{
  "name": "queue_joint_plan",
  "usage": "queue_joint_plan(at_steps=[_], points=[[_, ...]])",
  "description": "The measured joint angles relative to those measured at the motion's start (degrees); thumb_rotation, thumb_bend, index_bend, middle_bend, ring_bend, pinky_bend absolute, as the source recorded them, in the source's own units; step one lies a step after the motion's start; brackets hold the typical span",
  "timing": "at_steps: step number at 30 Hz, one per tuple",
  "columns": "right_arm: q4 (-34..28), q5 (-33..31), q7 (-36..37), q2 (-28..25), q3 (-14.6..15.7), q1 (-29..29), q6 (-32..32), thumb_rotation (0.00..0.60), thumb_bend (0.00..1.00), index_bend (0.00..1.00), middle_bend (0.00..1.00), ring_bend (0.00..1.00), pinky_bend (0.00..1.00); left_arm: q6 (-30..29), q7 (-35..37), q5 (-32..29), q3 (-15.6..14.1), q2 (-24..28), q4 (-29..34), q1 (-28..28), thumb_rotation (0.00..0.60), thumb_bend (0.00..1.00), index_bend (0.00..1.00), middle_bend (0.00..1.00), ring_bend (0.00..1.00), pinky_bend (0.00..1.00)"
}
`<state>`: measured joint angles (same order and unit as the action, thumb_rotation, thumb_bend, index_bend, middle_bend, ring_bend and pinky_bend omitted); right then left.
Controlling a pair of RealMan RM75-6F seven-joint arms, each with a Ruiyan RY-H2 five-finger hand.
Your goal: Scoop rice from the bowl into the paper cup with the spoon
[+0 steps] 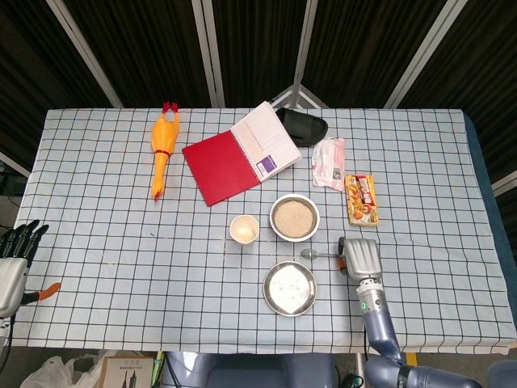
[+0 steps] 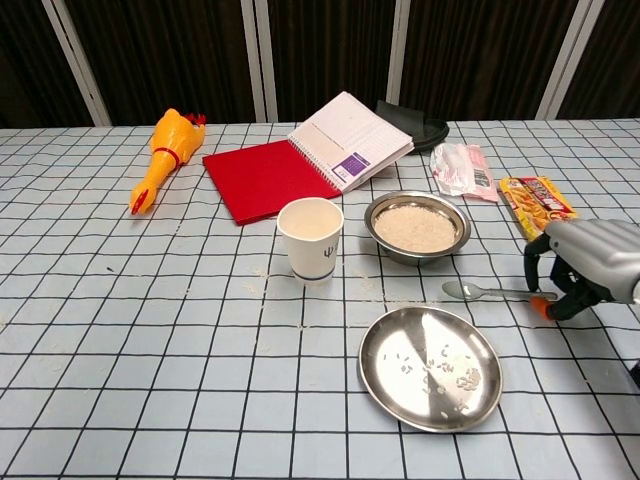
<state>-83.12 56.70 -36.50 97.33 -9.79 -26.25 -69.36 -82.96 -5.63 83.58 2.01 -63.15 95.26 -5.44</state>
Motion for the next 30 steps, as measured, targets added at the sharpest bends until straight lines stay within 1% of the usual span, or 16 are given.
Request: queue_joint_plan(at_steps=[7, 10, 16, 20, 23, 25, 28, 30], points=[[-2.4, 1.4, 0.1, -2.2, -1.0, -0.1, -1.7, 0.600, 0.48, 0.60, 0.92, 0.98, 0.88, -0.2, 0.0, 0.0, 0.0, 0.0, 0.0, 0.1, 0.600, 0.00, 0.00, 0.00, 0.00, 0.00], [-3.6, 2.0, -0.4, -3.6, -2.0, -0.4, -2.7, 0.600, 0.48, 0.60, 0.92, 0.98, 0.88, -0.1, 0.1, 0.0, 0.0, 0.0, 0.1, 0.1, 0.600, 0.00, 0.00, 0.00, 0.00, 0.00], [-5.3, 3.0, -3.8, -6.3, -4.6, -2.2, -4.2, 0.600, 0.48, 0.61, 0.92, 0.98, 0.88, 0.2, 0.6, -0.1, 0.0, 0.2, 0.3, 0.0, 0.600, 0.00, 0.00, 0.00, 0.00, 0.00], [-5.7, 2.7, -7.5, -7.3, -7.1, -4.6, -4.4, 0.600, 0.48, 0.61, 0.92, 0.98, 0.88, 0.6, 0.8, -0.5, 0.0, 0.5, 0.6, -0.1, 0.600, 0.00, 0.00, 0.00, 0.00, 0.00], [-5.5, 2.1, -10.6, -7.5, -8.6, -6.7, -4.2, 0.600, 0.49, 0.61, 0.92, 0.98, 0.88, 0.6, 0.7, -0.5, 0.2, 0.6, 0.5, -0.2, 0.600, 0.00, 0.00, 0.00, 0.00, 0.00], [-4.9, 2.1, -12.6, -7.4, -9.1, -8.1, -4.1, 0.600, 0.49, 0.61, 0.92, 0.98, 0.88, 0.6, 0.7, -0.5, 0.2, 0.6, 0.5, -0.3, 0.600, 0.00, 0.00, 0.00, 0.00, 0.00], [-2.6, 3.0, -15.9, -6.7, -9.0, -10.3, -3.8, 0.600, 0.49, 0.62, 0.92, 0.98, 0.88, 0.9, 1.2, -0.8, 0.3, 0.8, 0.5, -0.3, 0.600, 0.00, 0.00, 0.00, 0.00, 0.00], [-0.4, 4.1, -17.9, -5.8, -8.4, -11.7, -3.5, 0.600, 0.49, 0.62, 0.92, 0.98, 0.88, 1.0, 1.5, -0.9, 0.3, 1.0, 0.4, -0.4, 0.600, 0.00, 0.00, 0.00, 0.00, 0.00]])
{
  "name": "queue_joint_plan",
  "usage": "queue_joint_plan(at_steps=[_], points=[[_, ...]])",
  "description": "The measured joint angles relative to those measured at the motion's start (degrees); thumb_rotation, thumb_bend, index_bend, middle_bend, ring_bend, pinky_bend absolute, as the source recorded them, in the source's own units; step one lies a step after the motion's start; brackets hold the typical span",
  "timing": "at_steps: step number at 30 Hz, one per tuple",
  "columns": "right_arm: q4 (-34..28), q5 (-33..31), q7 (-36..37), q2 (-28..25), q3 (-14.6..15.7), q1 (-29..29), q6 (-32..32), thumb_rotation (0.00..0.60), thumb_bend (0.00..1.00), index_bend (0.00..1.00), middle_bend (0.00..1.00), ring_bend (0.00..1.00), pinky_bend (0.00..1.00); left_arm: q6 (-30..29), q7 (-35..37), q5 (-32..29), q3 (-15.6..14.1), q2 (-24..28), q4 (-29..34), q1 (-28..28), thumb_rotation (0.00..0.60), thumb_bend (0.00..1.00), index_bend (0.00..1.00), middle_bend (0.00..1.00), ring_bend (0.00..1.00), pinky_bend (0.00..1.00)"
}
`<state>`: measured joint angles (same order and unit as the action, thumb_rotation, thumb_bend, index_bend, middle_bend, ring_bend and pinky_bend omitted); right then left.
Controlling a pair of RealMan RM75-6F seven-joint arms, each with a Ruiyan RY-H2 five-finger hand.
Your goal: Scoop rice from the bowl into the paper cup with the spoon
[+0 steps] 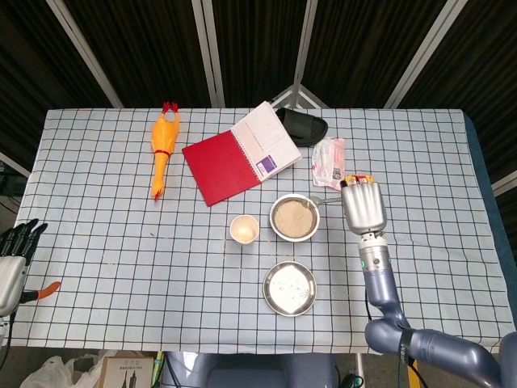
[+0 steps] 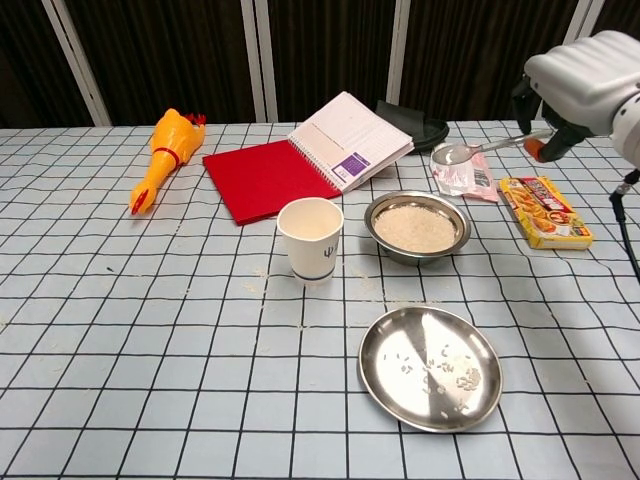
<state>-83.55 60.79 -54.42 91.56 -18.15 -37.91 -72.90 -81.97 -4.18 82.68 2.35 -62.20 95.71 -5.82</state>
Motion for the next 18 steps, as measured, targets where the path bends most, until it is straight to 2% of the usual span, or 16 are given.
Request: queue_joint_plan(at_steps=[11, 18], points=[[13.6, 6.5, -6.4, 7.8, 5.8, -4.2, 0.6, 0.600, 0.49, 0.62, 0.92, 0.98, 0.88, 0.7, 2.8, -0.1, 0.1, 0.9, -0.1, -0.2, 0.600, 0.00, 0.00, 0.00, 0.00, 0.00], [20.6, 10.7, -8.7, 11.6, 8.4, -5.4, -0.6, 0.600, 0.49, 0.62, 0.92, 0.98, 0.88, 0.7, 3.6, 0.2, -0.1, 1.2, 0.2, -0.2, 0.600, 0.00, 0.00, 0.00, 0.00, 0.00]])
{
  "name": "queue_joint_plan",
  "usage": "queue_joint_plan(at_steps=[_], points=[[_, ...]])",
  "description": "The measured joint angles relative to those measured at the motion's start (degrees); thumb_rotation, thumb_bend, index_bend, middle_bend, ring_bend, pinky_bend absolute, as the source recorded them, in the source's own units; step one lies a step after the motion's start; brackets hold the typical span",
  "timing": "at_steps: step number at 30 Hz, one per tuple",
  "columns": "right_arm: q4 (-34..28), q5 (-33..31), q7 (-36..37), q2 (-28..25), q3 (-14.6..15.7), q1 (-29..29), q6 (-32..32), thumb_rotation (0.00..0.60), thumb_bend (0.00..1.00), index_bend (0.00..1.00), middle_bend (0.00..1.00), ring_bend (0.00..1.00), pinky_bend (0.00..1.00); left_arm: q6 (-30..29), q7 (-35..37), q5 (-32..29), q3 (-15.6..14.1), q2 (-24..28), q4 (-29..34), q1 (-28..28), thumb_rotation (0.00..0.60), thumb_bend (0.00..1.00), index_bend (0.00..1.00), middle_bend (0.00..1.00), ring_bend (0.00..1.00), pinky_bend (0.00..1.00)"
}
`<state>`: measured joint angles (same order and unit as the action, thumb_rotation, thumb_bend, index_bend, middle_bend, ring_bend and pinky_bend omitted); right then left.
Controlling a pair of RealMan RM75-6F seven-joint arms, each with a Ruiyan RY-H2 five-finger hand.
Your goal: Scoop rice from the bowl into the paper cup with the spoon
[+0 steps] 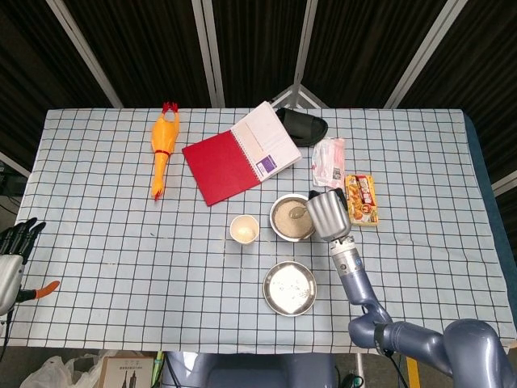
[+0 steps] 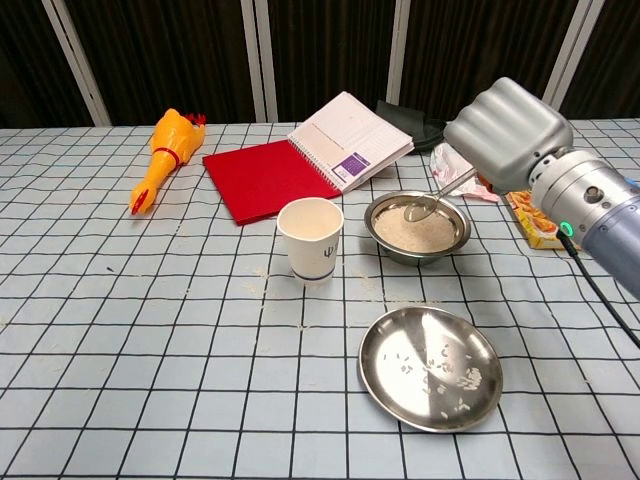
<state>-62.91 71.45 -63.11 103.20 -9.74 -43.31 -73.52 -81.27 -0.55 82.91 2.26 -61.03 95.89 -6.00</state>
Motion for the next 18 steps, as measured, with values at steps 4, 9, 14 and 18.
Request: queue_joint_plan(at_steps=[4, 9, 14, 18], points=[[3.9, 2.0, -0.2, 1.7, 1.0, -0.3, -0.9, 0.600, 0.49, 0.63, 0.92, 0.98, 0.88, 0.2, 0.3, -0.1, -0.1, 0.2, 0.2, 0.0, 0.600, 0.00, 0.00, 0.00, 0.00, 0.00], [7.7, 4.2, -0.1, 2.7, 1.8, -0.5, -1.6, 0.600, 0.49, 0.63, 0.92, 0.98, 0.88, 0.4, 0.5, -0.1, -0.1, 0.3, 0.3, 0.0, 0.600, 0.00, 0.00, 0.00, 0.00, 0.00], [10.1, 5.8, -0.7, 2.2, 2.9, -0.3, -1.7, 0.600, 0.49, 0.63, 0.92, 0.98, 0.88, 0.5, 0.8, 0.2, -0.3, 0.5, 0.6, -0.1, 0.600, 0.00, 0.00, 0.00, 0.00, 0.00], [10.7, 6.5, -0.8, 1.8, 3.8, 0.4, -1.5, 0.600, 0.49, 0.63, 0.92, 0.98, 0.88, 0.6, 0.8, 0.3, -0.4, 0.5, 0.6, -0.1, 0.600, 0.00, 0.00, 0.00, 0.00, 0.00]])
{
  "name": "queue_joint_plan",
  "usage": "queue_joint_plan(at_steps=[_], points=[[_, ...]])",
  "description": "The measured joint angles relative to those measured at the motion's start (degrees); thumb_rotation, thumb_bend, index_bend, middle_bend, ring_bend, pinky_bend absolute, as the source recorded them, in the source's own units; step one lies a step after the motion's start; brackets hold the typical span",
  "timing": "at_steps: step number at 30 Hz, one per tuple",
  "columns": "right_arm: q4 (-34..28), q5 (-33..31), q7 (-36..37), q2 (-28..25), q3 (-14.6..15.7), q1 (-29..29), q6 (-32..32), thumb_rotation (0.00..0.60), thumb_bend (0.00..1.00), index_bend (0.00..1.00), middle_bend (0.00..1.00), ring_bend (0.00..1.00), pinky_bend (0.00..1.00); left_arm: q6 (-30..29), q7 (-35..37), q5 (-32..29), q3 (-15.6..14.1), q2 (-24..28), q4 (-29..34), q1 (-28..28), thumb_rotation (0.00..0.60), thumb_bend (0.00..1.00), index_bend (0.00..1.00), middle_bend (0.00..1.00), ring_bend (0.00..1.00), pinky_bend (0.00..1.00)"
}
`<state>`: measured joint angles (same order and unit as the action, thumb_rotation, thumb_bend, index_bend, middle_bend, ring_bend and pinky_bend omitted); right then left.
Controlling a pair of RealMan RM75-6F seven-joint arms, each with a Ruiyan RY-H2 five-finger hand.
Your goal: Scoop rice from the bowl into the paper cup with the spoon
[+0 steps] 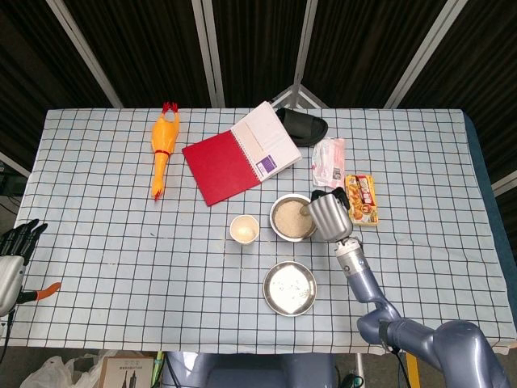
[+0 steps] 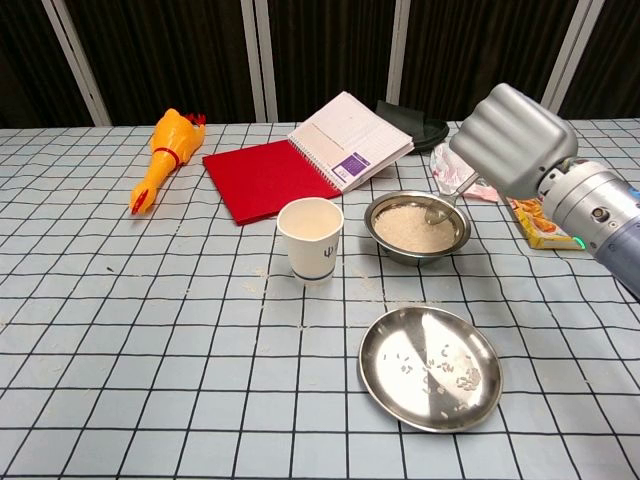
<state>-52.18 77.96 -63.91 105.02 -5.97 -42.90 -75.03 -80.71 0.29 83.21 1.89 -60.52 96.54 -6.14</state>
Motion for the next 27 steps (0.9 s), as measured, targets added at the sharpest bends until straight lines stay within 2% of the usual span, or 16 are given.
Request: queue_joint_plan(at_steps=[14, 27], points=[[0.2, 1.2, -1.6, 1.0, 1.1, 1.2, 1.0, 0.600, 0.50, 0.64, 0.92, 0.98, 0.88, -0.2, 0.2, 0.1, 0.0, 0.0, 0.0, 0.0, 0.600, 0.00, 0.00, 0.00, 0.00, 0.00], [-2.8, -5.7, 0.6, 4.6, -5.0, 2.0, 2.9, 0.600, 0.50, 0.65, 0.92, 0.98, 0.88, 0.3, 0.5, -0.3, -0.1, 0.2, 0.1, 0.0, 0.600, 0.00, 0.00, 0.00, 0.00, 0.00]])
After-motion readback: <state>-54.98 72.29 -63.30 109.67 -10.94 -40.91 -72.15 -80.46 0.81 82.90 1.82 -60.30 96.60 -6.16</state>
